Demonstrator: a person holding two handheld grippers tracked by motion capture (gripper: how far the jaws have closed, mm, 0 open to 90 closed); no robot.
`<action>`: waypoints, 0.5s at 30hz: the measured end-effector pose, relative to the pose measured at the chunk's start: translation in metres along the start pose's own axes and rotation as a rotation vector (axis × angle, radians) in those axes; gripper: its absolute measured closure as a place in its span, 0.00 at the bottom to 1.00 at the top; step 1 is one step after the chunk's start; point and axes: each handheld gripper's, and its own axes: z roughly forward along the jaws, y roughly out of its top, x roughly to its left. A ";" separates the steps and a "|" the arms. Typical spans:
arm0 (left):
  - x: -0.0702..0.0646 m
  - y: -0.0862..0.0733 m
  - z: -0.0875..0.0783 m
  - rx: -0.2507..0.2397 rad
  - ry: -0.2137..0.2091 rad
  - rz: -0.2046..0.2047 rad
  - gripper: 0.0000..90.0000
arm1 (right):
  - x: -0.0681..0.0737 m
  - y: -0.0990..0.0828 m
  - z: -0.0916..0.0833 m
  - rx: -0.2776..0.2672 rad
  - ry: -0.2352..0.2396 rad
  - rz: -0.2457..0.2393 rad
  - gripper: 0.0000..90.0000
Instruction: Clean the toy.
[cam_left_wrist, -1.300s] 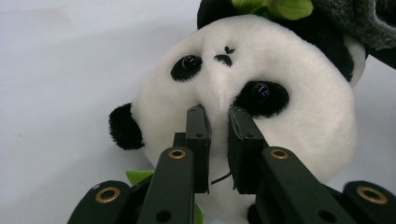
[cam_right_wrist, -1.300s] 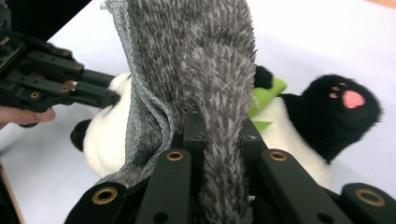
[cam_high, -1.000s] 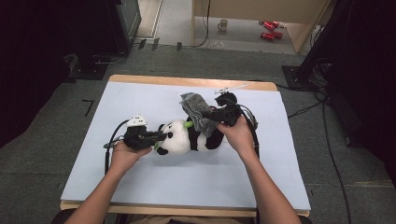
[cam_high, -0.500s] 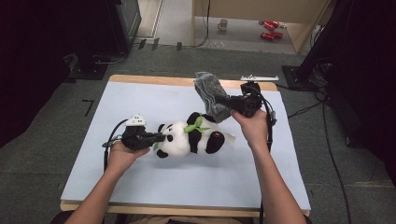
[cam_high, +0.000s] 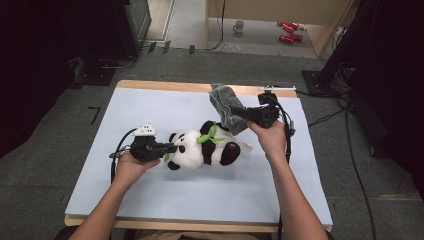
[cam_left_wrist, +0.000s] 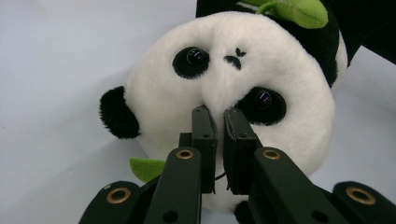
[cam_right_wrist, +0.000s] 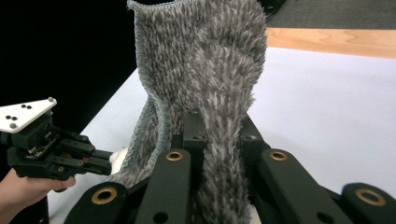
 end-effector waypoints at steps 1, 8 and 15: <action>0.000 0.000 0.000 0.001 -0.001 -0.001 0.95 | 0.000 -0.001 0.002 0.003 0.002 -0.001 0.89; -0.002 -0.001 0.001 0.008 0.021 0.013 0.95 | -0.012 -0.019 0.031 0.087 0.000 0.032 0.89; -0.002 -0.001 0.002 0.004 0.024 0.000 0.95 | -0.027 -0.028 0.028 0.103 -0.059 0.032 0.89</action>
